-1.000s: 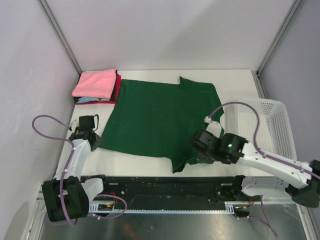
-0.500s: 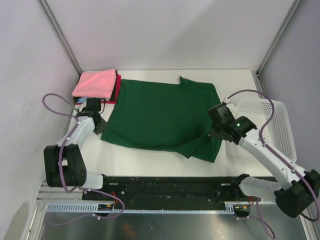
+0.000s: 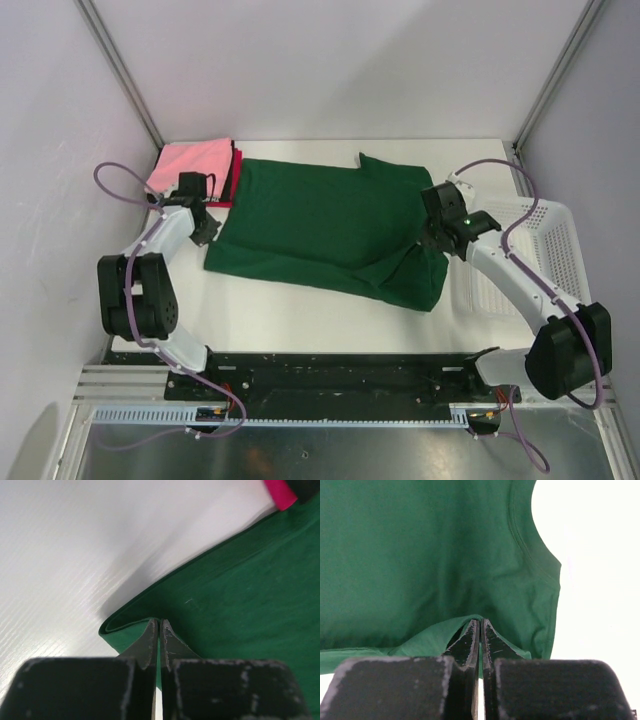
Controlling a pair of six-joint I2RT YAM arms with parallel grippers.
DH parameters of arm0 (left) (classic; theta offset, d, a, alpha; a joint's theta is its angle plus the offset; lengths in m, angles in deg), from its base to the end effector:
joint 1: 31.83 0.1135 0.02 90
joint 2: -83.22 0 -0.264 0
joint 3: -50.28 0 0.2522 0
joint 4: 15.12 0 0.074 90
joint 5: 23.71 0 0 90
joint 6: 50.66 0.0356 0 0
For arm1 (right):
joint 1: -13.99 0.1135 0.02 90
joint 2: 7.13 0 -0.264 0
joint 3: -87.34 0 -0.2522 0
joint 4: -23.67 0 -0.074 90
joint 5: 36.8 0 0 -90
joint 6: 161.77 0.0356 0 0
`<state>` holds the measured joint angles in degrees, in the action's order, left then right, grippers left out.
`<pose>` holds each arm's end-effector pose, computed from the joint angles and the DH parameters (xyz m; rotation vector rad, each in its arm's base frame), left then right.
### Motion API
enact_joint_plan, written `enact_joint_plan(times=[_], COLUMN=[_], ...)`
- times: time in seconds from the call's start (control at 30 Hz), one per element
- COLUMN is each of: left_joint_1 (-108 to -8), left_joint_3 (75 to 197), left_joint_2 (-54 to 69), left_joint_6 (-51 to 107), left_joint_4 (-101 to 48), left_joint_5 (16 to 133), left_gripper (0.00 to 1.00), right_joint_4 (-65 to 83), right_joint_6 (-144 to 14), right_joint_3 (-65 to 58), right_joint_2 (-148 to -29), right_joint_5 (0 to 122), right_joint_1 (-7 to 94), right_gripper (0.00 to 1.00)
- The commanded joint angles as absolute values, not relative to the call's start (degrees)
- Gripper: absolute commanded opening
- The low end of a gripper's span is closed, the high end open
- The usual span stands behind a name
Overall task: Fold and stack the t-shirts
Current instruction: Fold the flattened tshirt in 1/3 of the way
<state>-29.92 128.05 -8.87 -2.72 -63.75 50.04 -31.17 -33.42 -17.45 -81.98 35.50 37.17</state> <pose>0.3227 0.0207 0.2186 -1.0565 2.3784 0.1340 0.2487 0.0947 0.2821 0.4457 2.4188 0.0738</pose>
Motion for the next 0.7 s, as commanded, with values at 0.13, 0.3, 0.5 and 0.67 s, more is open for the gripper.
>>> enact_joint_plan(times=[0.13, 0.3, 0.5, 0.67], left_joint_1=[-30.81, -30.95, -31.31, -31.3], left_joint_3=[133.08, 134.72, 137.01, 138.67], left_joint_2=[-12.13, -14.1, -16.77, -18.28], left_joint_6=[-3.85, -3.89, -3.65, -3.67], left_joint_4=[-63.14, -63.08, -63.02, -63.08], left_joint_5=[48.94, 49.14, 49.08, 49.25], left_gripper=[0.0, 0.0, 0.0, 0.0], right_joint_4=[-26.42, -26.07, -26.42, -27.5], right_joint_6=[-37.4, -38.28, -38.89, -39.23], right_joint_3=[-10.5, -9.05, -8.76, -8.77], right_joint_2=[-86.99, -89.32, -90.46, -90.46], right_joint_5=[33.99, 33.0, 31.76, 30.58], right_joint_1=[35.49, 35.17, 34.56, 33.5], right_gripper=[0.0, 0.0, 0.0, 0.0])
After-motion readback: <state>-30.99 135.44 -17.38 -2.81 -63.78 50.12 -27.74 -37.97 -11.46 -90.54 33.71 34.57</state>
